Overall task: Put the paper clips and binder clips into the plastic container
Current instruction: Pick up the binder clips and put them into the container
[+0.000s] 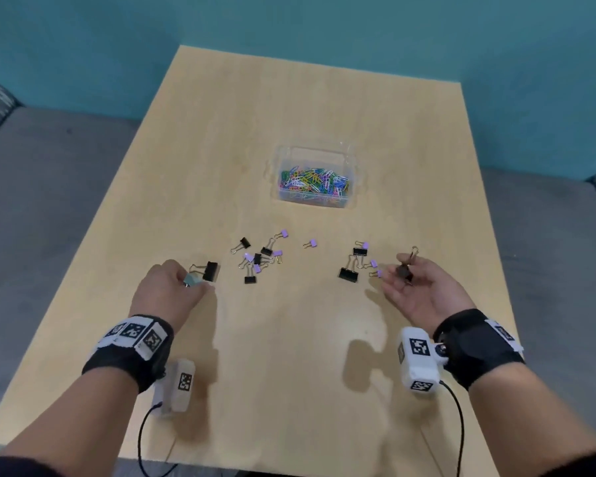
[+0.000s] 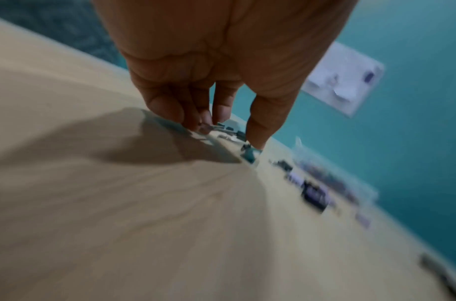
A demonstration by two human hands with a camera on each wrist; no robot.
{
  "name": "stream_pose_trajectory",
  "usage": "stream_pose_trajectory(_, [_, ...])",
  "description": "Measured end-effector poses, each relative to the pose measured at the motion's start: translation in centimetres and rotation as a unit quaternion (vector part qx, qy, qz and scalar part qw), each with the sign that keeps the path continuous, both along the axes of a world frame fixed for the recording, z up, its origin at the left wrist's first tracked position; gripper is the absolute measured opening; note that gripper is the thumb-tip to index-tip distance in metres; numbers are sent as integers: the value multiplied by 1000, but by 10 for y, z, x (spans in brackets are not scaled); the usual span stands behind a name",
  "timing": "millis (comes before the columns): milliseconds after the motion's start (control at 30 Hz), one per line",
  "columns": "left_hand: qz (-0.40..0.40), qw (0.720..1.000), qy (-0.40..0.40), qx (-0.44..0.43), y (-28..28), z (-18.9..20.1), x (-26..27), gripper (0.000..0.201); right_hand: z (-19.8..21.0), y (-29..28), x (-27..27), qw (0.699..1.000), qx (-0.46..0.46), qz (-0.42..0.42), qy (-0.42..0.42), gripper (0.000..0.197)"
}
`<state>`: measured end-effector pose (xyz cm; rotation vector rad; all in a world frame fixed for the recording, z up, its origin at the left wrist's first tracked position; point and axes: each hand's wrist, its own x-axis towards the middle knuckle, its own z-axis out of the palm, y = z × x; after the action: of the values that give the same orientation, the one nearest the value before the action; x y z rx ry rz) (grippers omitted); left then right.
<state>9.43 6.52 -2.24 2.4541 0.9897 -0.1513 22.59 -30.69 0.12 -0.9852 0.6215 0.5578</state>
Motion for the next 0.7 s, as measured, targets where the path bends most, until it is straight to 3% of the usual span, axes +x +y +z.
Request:
stream_pose_trajectory(67, [101,981,-77,-150,5,-4,-3,27,3,0,-1,998,61,-25,25,12])
stream_pose_trajectory(100, [150,942,-137,-269,9,-5,-5,28,4,2,1,998,49,-29,36,6])
stream_pose_trajectory(167, [208,837,-215,-458,14,-6,-11,33,3,8,5,998,-50,4,39,6])
stream_pose_trajectory(233, [227,772,-239,-543,16,-5,-12,32,-4,13,10,964,-234,125,-32,13])
stream_pose_trajectory(267, [232,755,-243,-564,15,-2,-11,26,-7,16,12,913,-339,212,-82,19])
stream_pose_trajectory(333, [243,726,-252,-592,14,1,-8,19,-12,19,13,759,-513,371,-155,30])
stream_pose_trajectory(367, [252,712,-256,-604,13,3,-7,17,-13,21,14,694,-557,424,-172,33])
stream_pose_trajectory(400, [267,697,-259,-613,13,3,-6,16,-13,24,16,655,-577,452,-183,33])
stream_pose_trajectory(500, [322,653,-253,-637,18,6,-1,9,-14,29,24,583,-604,500,-216,25])
stream_pose_trajectory(567, [345,649,-239,-635,24,3,2,8,-14,32,29,557,-610,517,-225,18])
stream_pose_trajectory(600, [350,666,-229,-618,27,0,5,11,-14,33,31,553,-611,521,-223,16])
stream_pose_trajectory(633, [347,696,-221,-588,29,-2,7,12,-15,33,32,552,-610,524,-220,15])
stream_pose_trajectory(700, [289,805,-198,-478,29,-4,12,19,-15,34,34,548,-609,531,-215,14])
